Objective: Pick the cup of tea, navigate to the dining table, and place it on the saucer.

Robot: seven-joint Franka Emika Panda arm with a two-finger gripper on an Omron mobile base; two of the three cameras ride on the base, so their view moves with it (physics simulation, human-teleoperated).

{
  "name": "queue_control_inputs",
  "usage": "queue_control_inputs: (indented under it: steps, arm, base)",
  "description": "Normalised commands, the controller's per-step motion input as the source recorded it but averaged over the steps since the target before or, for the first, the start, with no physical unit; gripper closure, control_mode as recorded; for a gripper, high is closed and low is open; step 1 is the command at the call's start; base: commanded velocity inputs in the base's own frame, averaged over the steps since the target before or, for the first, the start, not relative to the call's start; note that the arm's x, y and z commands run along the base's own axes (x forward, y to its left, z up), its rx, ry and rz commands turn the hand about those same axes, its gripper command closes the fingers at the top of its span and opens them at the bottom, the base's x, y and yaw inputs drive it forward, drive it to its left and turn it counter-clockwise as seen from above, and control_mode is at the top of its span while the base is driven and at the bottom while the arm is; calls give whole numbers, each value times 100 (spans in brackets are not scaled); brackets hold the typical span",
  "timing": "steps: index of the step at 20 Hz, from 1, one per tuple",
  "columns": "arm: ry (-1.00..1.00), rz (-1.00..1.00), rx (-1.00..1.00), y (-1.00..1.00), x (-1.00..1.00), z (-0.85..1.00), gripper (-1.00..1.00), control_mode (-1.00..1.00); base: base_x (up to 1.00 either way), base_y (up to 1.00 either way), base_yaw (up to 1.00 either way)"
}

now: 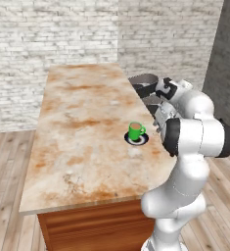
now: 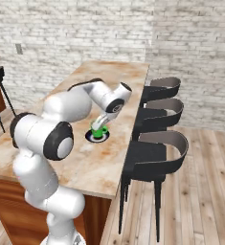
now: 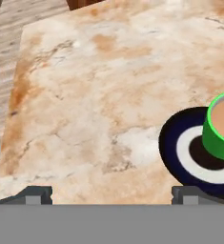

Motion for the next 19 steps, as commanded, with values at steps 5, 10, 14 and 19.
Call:
queue_control_inputs:
  steps: [5, 10, 14, 19]
  arm:
    - [-4, -40, -15, 46, -83, 39, -100, -100]
    - [0, -35, -4, 8, -80, 73, -100, -100]
    - [0, -43, 0, 0, -100, 49, -100, -100]
    - [-3, -41, -1, 0, -100, 36, -100, -100]
  base:
    - [0, 0, 0]
    - [0, 0, 0]
    - [0, 0, 0]
    - [0, 0, 0]
